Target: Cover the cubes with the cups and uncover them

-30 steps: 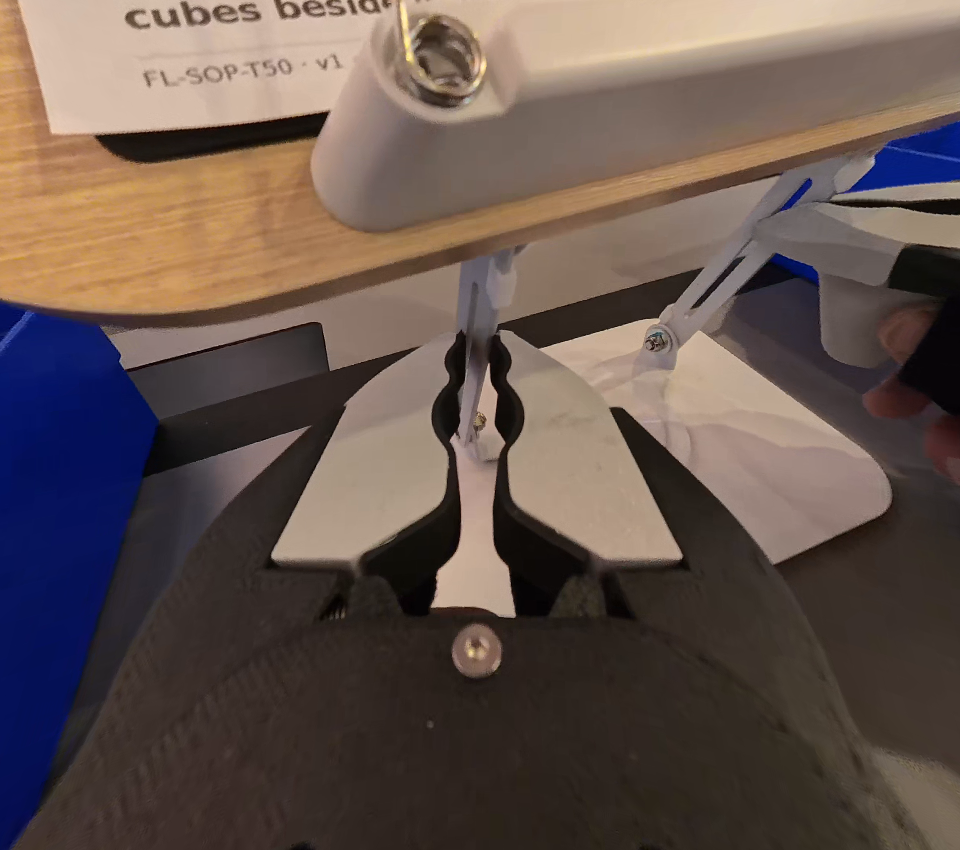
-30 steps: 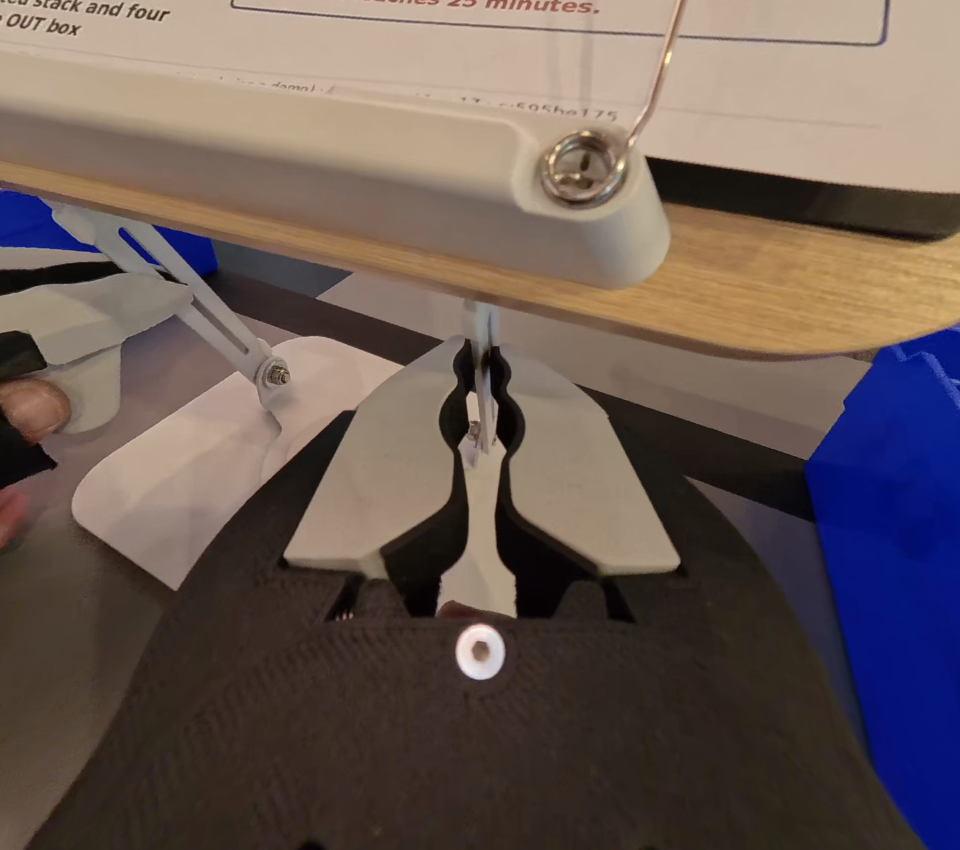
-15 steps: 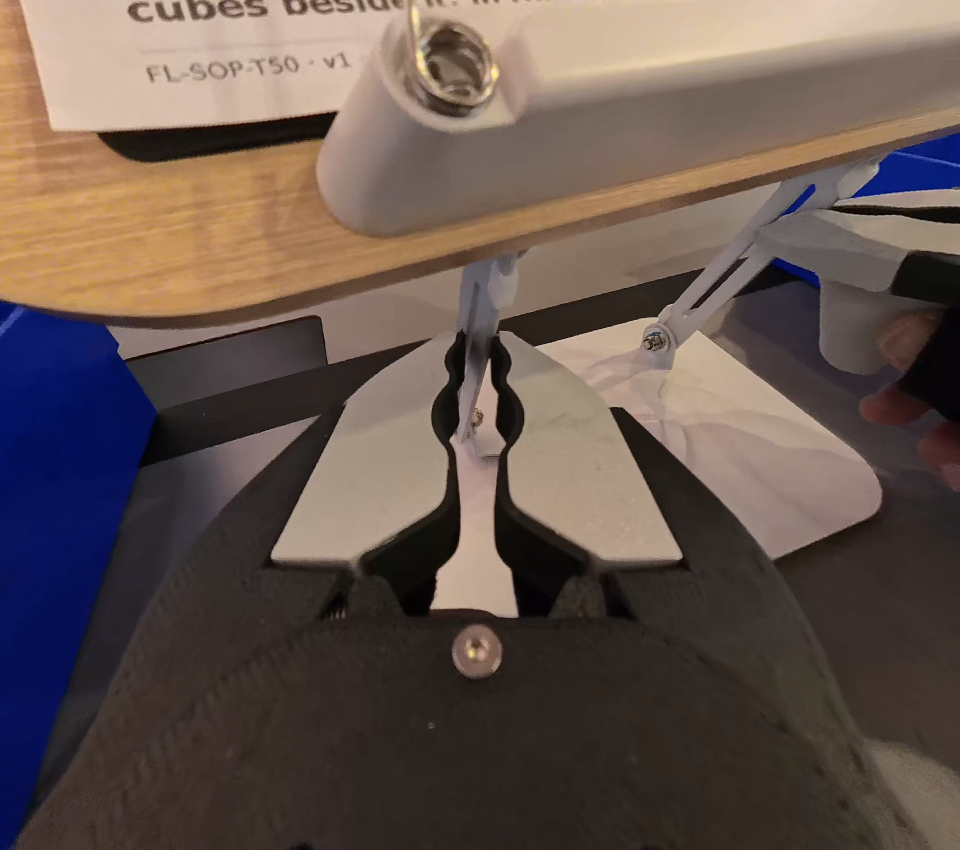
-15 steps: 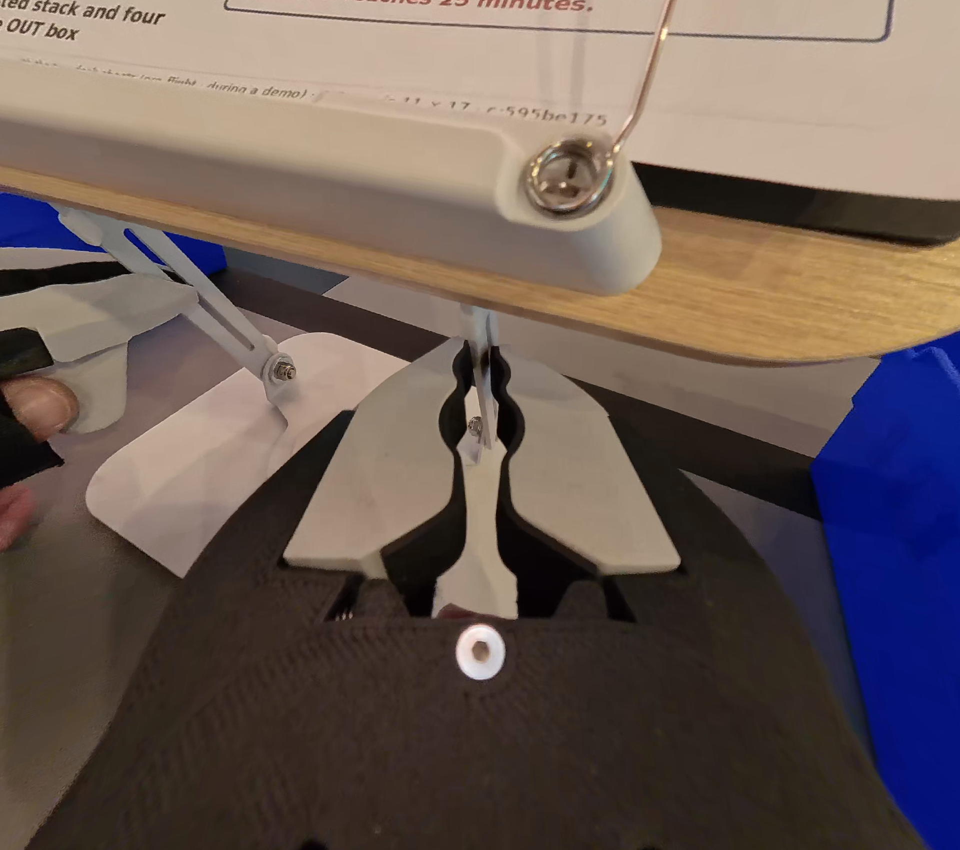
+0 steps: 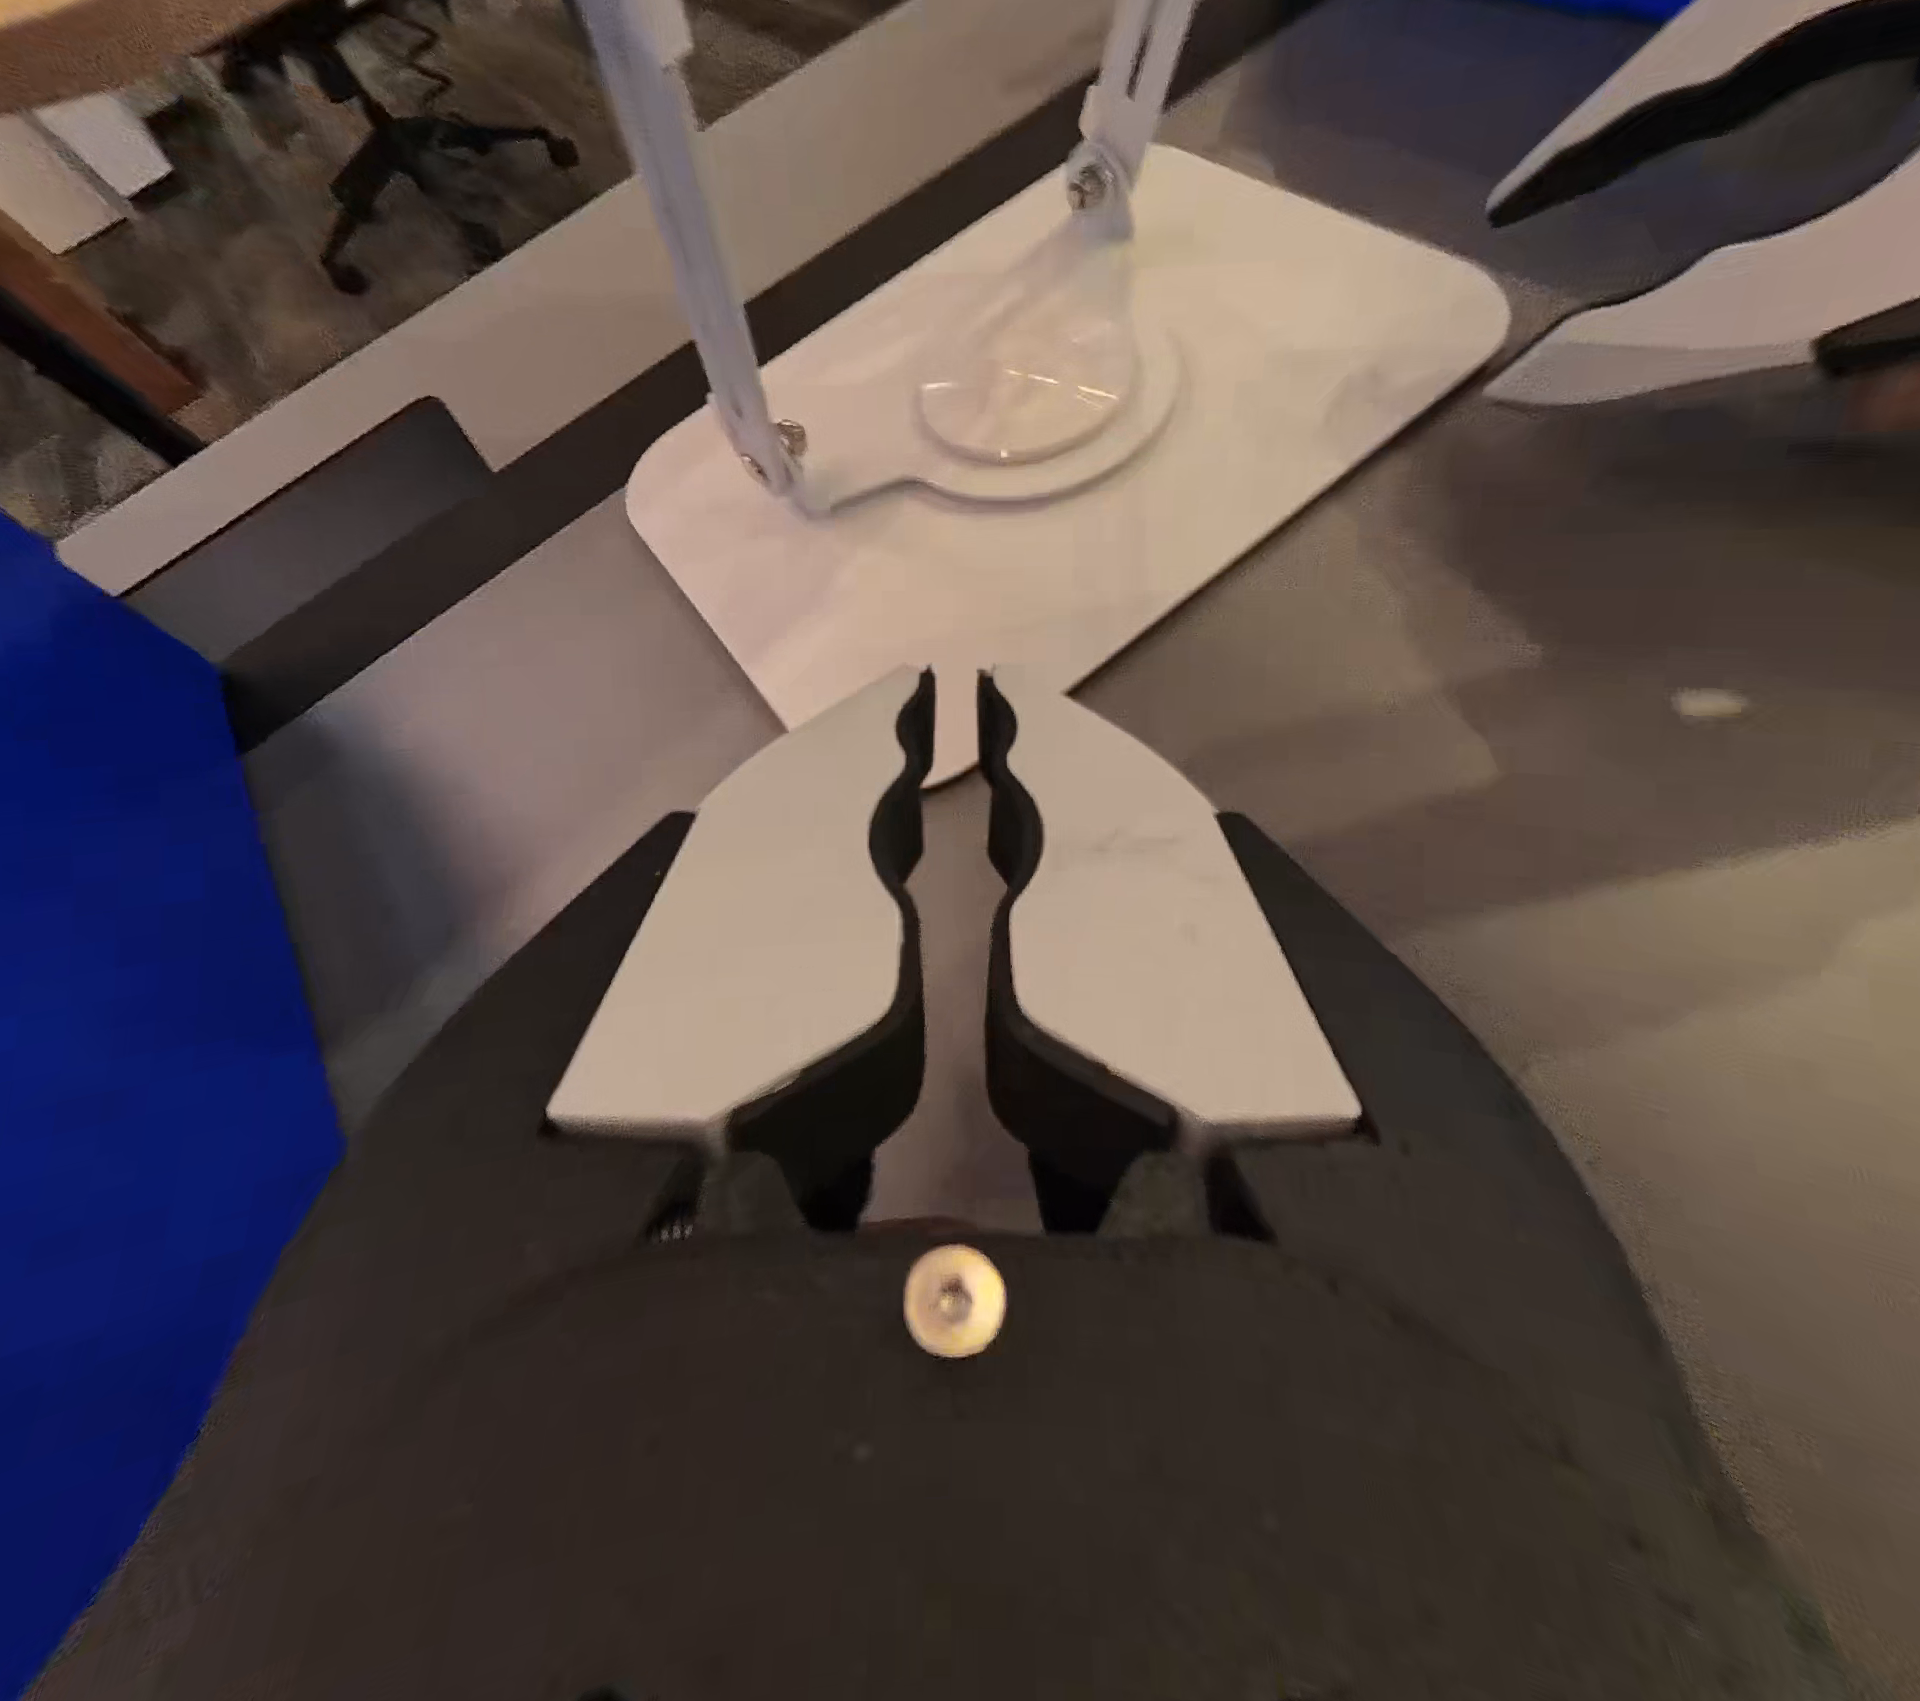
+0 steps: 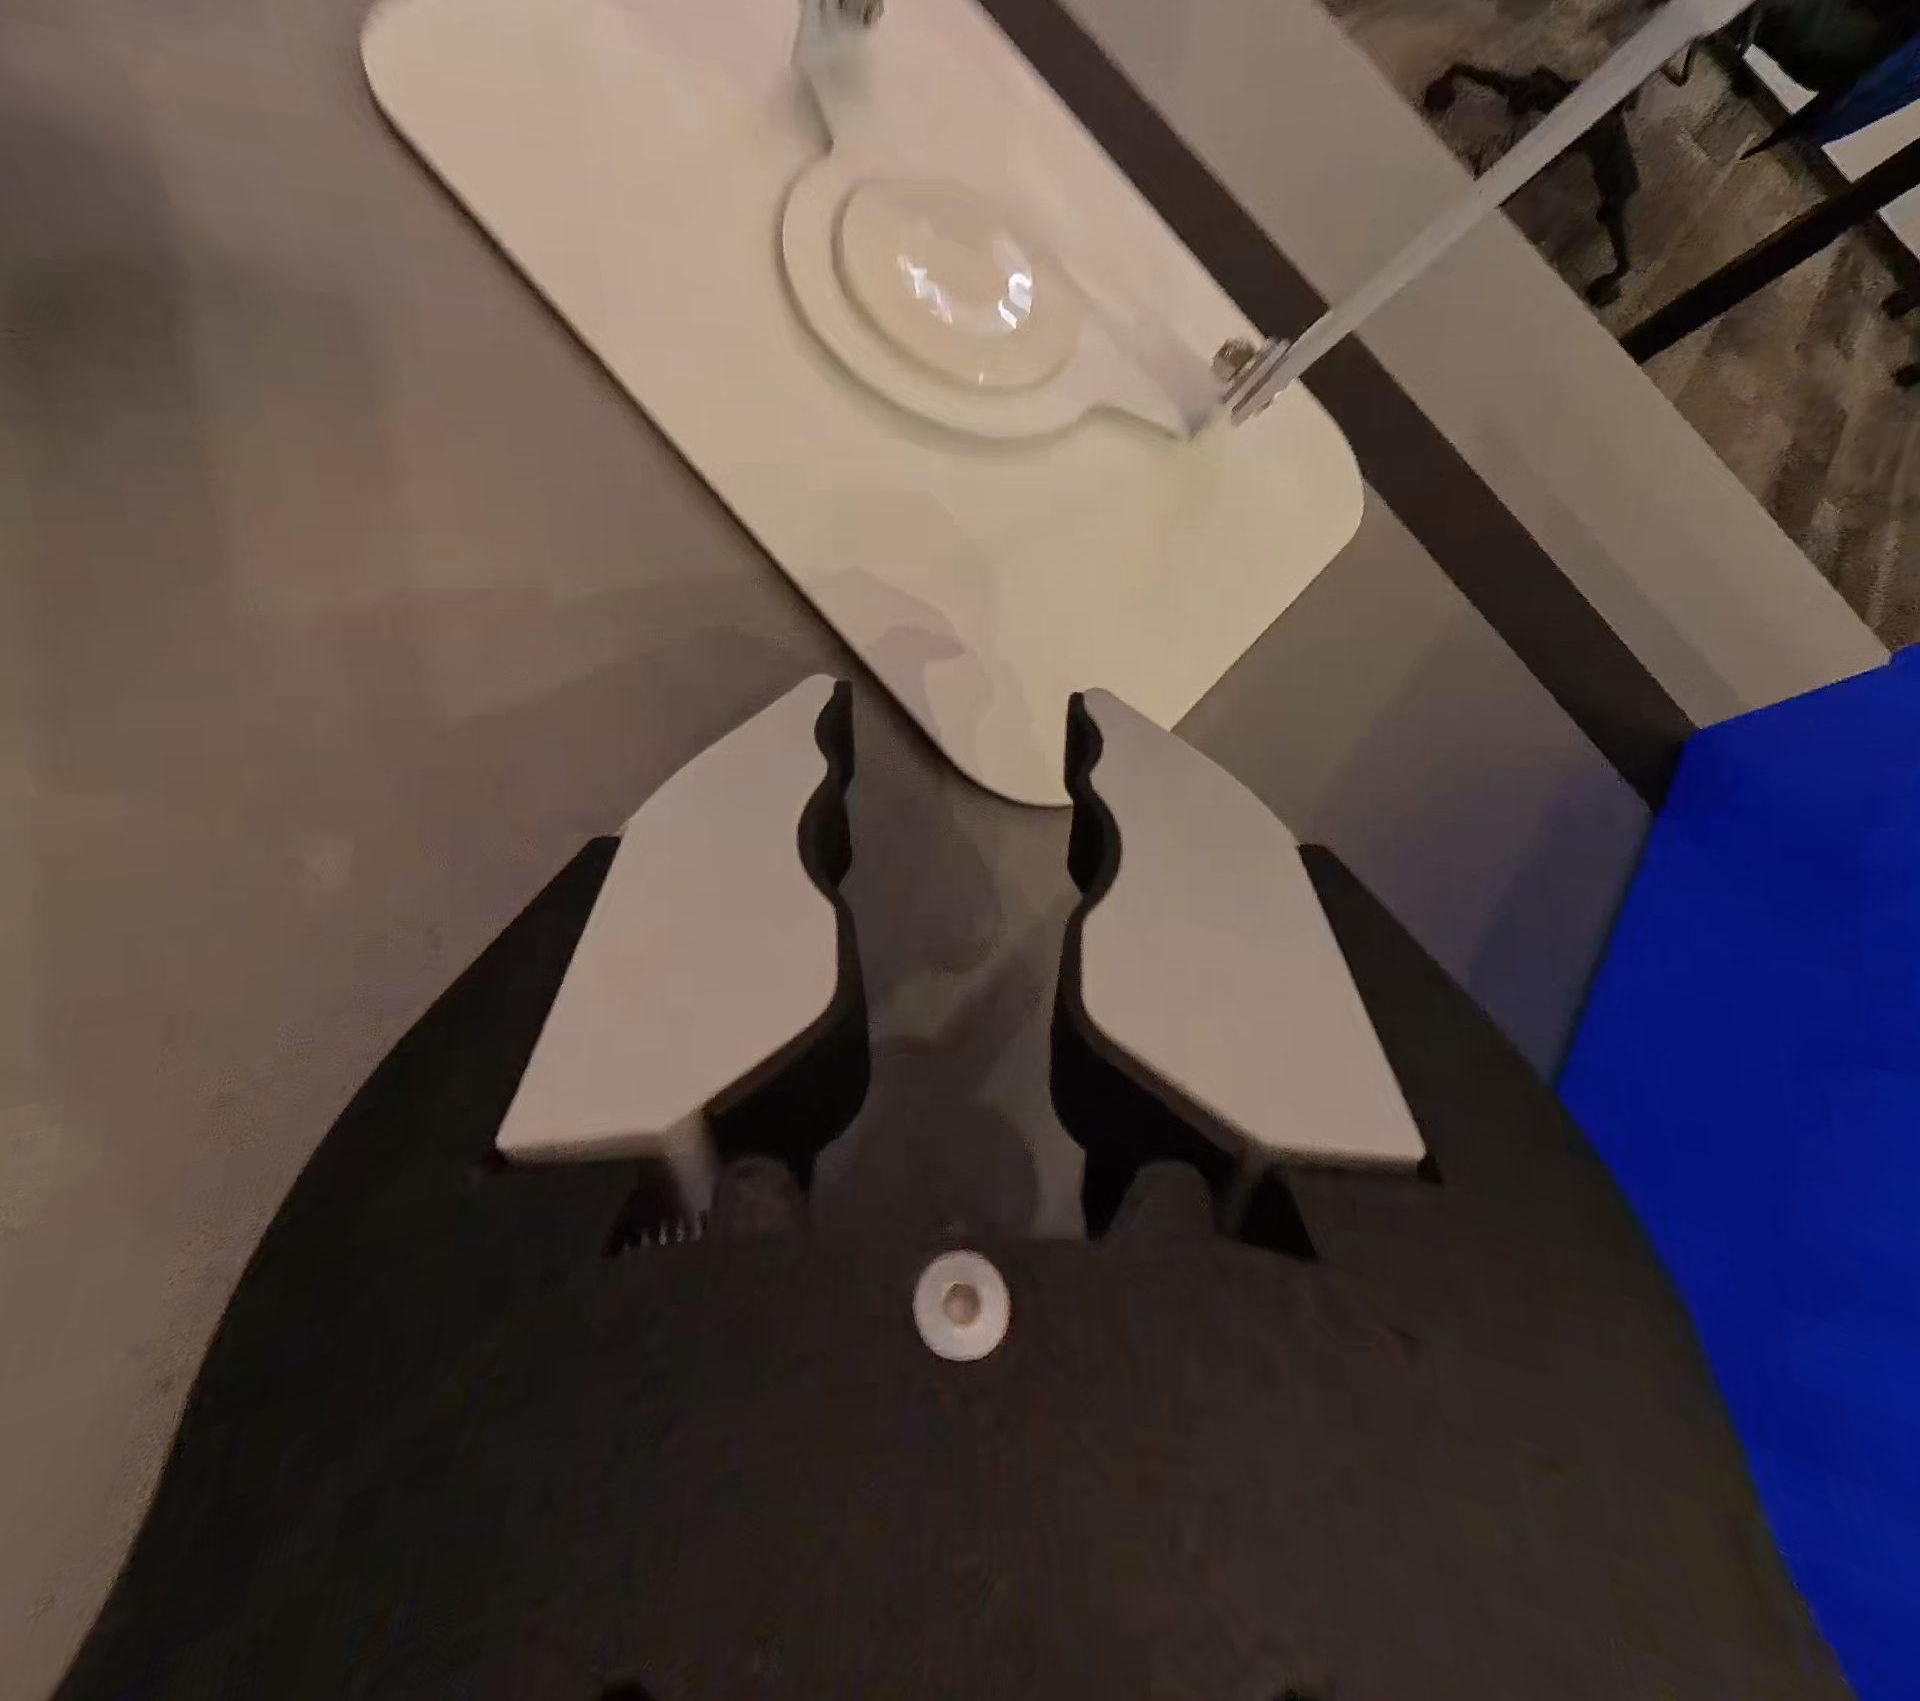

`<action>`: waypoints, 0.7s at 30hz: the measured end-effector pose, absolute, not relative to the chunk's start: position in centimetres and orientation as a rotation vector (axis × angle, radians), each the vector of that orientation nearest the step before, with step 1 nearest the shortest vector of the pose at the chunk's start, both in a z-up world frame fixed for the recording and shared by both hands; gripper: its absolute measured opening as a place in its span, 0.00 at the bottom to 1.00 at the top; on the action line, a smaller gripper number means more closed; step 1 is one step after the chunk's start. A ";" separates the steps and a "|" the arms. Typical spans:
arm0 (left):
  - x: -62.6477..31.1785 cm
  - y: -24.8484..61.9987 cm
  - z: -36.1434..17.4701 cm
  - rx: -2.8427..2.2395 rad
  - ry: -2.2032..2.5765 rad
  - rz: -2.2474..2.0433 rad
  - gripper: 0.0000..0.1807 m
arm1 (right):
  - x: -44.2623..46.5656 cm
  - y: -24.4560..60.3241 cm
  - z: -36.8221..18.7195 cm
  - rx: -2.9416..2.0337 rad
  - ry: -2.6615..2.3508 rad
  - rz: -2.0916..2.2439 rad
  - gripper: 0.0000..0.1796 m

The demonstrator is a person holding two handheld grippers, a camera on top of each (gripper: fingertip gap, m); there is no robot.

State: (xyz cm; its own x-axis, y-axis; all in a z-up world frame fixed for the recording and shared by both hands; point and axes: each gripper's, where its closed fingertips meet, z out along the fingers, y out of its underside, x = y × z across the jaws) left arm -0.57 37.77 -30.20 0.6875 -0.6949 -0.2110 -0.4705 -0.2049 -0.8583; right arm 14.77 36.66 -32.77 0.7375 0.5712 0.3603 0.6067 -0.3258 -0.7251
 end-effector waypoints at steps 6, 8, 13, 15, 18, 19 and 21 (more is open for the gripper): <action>0.9 37.4 -32.3 -1.929 1.069 -0.243 0.01 | 14.8 36.8 -33.7 -2.084 -0.891 0.003 0.11; 1.4 37.2 -33.3 -1.964 1.140 -0.243 0.00 | 14.6 36.8 -33.9 -2.103 -0.899 0.037 0.09; 1.6 37.6 -34.2 -2.018 1.176 -0.238 0.00 | 14.5 36.7 -34.1 -2.129 -0.936 0.061 0.09; 1.7 37.7 -34.3 -2.021 1.177 -0.236 0.00 | 14.7 36.7 -34.2 -2.144 -0.942 0.051 0.12; 1.8 38.2 -34.5 -2.028 1.195 -0.203 0.00 | 14.7 37.0 -34.3 -2.158 -0.973 0.043 0.15; 1.9 38.4 -34.5 -2.027 1.196 -0.199 0.00 | 14.6 37.1 -34.3 -2.155 -0.980 0.038 0.14; 2.4 38.3 -34.6 -2.028 1.211 -0.220 0.00 | 14.4 37.1 -34.4 -2.153 -1.000 0.039 0.11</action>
